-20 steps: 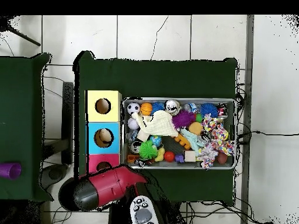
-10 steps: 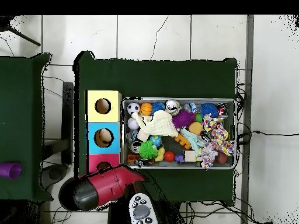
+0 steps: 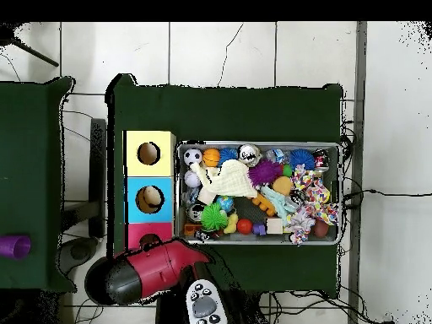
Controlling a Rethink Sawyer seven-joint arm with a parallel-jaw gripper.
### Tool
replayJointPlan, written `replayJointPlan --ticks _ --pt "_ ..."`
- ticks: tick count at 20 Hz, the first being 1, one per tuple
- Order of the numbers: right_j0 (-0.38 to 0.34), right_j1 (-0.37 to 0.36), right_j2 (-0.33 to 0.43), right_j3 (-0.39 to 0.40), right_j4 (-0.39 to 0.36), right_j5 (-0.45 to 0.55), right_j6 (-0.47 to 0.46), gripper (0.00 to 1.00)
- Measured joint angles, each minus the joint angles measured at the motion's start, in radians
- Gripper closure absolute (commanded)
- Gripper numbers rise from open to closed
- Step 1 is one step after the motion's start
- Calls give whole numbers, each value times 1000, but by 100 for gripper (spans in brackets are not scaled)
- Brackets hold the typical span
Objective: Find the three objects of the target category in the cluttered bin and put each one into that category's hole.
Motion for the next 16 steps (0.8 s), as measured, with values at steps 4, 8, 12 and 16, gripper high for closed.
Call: replayJointPlan --ticks 4,8,12,16 --pt "0 -2 0 0 0 0 0 100" --pt "1 2 0 -6 0 9 0 100" --pt "10 15 -1 -33 -1 47 0 100" --pt "24 29 -3 -71 -11 104 0 100"
